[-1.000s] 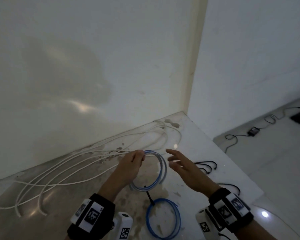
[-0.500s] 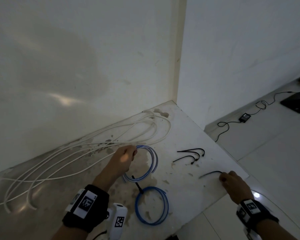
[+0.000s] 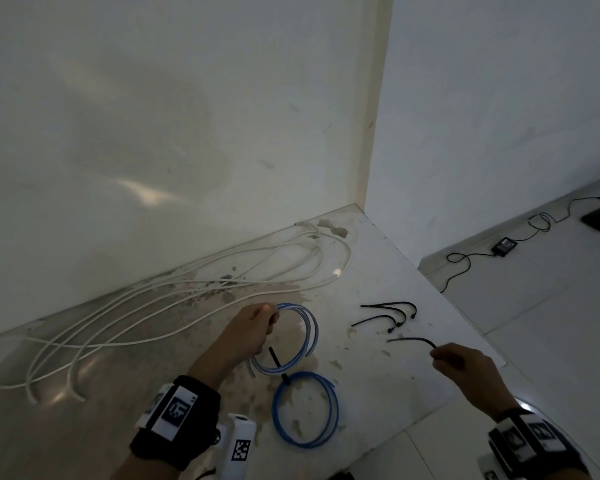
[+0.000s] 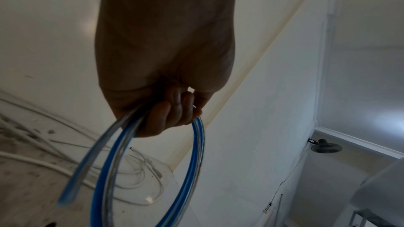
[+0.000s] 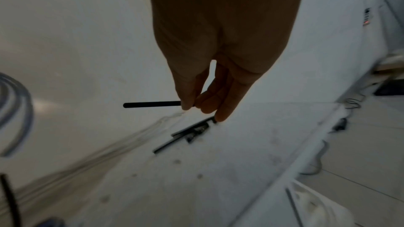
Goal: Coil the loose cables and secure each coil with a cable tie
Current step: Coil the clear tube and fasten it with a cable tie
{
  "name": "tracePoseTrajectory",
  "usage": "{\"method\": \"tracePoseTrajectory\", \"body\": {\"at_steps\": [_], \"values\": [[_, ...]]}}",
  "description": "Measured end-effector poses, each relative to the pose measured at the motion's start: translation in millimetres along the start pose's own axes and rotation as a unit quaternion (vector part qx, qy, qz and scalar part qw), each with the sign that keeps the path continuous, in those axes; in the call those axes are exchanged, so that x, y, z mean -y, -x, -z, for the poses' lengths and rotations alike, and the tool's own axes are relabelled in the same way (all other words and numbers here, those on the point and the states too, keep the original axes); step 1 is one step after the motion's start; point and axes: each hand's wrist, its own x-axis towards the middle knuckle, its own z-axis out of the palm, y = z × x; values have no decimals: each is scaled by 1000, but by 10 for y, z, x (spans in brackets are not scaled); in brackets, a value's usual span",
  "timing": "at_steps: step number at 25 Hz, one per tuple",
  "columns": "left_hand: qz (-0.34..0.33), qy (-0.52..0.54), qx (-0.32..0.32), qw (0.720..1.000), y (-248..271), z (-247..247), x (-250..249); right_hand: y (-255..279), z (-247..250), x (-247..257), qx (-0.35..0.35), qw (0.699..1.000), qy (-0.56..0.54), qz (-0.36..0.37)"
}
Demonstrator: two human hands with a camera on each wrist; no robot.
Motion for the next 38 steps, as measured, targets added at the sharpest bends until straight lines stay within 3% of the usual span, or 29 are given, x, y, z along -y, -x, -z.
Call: {"method": "tracePoseTrajectory", "body": {"at_steps": [3, 8, 13, 16, 18, 21, 24, 32, 38], "values": [[-10, 7, -1, 1000, 60, -2, -6, 49, 42, 534, 12, 996, -64, 60], [-21, 47, -63, 997, 104, 104, -36, 195, 167, 1641, 30, 971, -159, 179], [-66, 107, -113, 986, 137, 268, -108, 306, 227, 2344, 212, 923, -294, 132], [-106, 139, -118, 977, 174, 312, -156, 270, 4, 2526, 270, 904, -315, 105], [-133, 157, -114, 972, 222, 324, -188, 237, -154, 2652, 267, 890, -356, 100], [-171, 157, -113, 966, 301, 326, -221, 200, -292, 2858, 197, 866, -448, 97], [-159, 173, -116, 965, 367, 336, -228, 177, -364, 2998, 150, 845, -505, 91], [-89, 278, -25, 956, 423, 494, -271, 131, -440, 3122, 172, 841, -500, 114], [-103, 284, 13, 953, 439, 556, -410, 134, -443, 3185, 168, 841, -490, 154]]}}
